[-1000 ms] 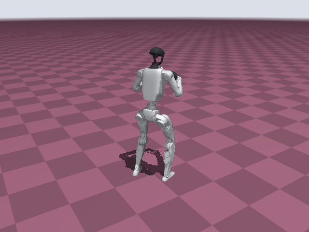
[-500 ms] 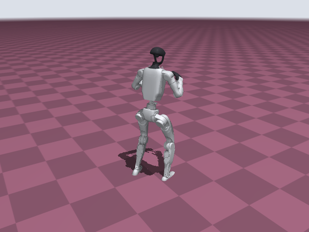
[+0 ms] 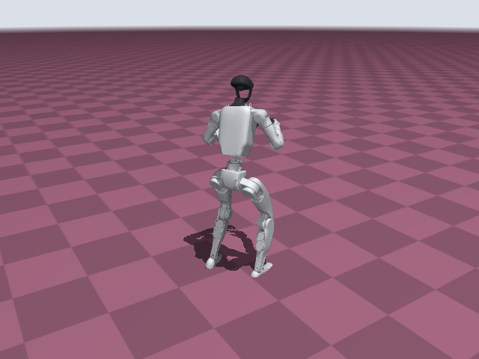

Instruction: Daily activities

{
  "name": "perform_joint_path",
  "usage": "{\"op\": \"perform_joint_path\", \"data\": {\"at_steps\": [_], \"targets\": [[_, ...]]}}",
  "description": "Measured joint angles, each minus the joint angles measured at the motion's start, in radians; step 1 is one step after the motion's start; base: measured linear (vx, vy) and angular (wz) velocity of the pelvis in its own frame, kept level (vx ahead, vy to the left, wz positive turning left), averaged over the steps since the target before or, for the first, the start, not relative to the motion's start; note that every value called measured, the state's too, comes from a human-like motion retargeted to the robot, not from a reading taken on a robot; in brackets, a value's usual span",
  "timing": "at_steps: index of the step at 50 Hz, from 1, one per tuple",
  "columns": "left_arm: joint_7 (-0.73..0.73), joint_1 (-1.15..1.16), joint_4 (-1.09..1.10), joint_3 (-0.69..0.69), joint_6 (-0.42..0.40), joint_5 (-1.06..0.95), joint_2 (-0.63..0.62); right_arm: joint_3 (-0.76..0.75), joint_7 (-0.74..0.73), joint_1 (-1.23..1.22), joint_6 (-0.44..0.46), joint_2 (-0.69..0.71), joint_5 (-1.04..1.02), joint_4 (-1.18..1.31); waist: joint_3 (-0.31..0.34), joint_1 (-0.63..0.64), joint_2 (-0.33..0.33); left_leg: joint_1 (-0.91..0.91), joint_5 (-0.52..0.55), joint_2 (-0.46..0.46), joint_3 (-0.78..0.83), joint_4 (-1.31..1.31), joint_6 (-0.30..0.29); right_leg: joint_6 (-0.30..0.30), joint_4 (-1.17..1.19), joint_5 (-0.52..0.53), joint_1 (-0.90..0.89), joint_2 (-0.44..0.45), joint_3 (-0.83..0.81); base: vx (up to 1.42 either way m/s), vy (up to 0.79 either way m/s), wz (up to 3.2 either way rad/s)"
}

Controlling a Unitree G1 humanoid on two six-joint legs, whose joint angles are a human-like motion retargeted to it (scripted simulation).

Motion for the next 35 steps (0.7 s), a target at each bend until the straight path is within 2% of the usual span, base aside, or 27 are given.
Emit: {"op": "perform_joint_path", "data": {"at_steps": [5, 8, 20, 28, 31, 35], "targets": [[-0.066, 0.137, 0.046, 0.014, 0.012, -0.100, -0.049, -0.060, -0.136, -0.202, -0.011, -0.007, -0.042, -0.123, 0.009, 0.022, -0.035, -0.006, 0.008, 0.013, -0.015, 0.000, -0.011, -0.007, -0.003, 0.017, 0.003, 0.014, -0.010, 0.00, 0.00, 0.00], [-0.058, 0.162, 0.038, 0.049, 0.008, -0.128, -0.070, -0.083, -0.164, -0.204, -0.016, 0.007, -0.065, -0.132, 0.015, 0.023, -0.038, -0.005, 0.011, 0.013, -0.023, -0.013, -0.015, -0.010, -0.014, 0.021, 0.013, 0.013, -0.024, -0.01, -0.02, 0.13], [-0.036, 0.119, -0.025, 0.086, -0.019, -0.123, -0.046, -0.109, -0.175, -0.094, -0.019, 0.026, -0.067, -0.061, -0.001, 0.031, 0.002, 0.028, 0.063, -0.015, -0.028, -0.098, -0.033, -0.020, -0.078, 0.027, 0.057, -0.018, -0.063, 0.00, -0.01, 0.05], [0.094, -0.047, -0.070, 0.195, -0.019, 0.006, 0.000, -0.191, -0.083, 0.139, -0.011, 0.007, -0.113, 0.018, -0.028, -0.006, 0.056, 0.048, 0.068, -0.029, -0.046, -0.096, -0.037, -0.037, -0.061, -0.008, 0.084, -0.034, -0.080, 0.00, 0.00, 0.00], [0.103, -0.046, -0.053, 0.196, -0.012, 0.019, -0.021, -0.233, -0.090, 0.129, -0.005, 0.016, -0.135, -0.015, -0.029, -0.003, 0.045, 0.052, 0.052, -0.028, -0.056, -0.067, -0.038, -0.042, -0.029, -0.030, 0.089, -0.035, -0.080, 0.00, 0.00, 0.00], [0.057, 0.058, 0.003, 0.145, -0.011, -0.025, -0.068, -0.239, -0.125, 0.006, 0.003, 0.021, -0.137, -0.102, -0.022, 0.034, -0.004, 0.069, 0.036, -0.024, -0.065, -0.049, -0.039, -0.042, -0.009, -0.040, 0.108, -0.029, -0.077, 0.00, 0.00, 0.00]]}}
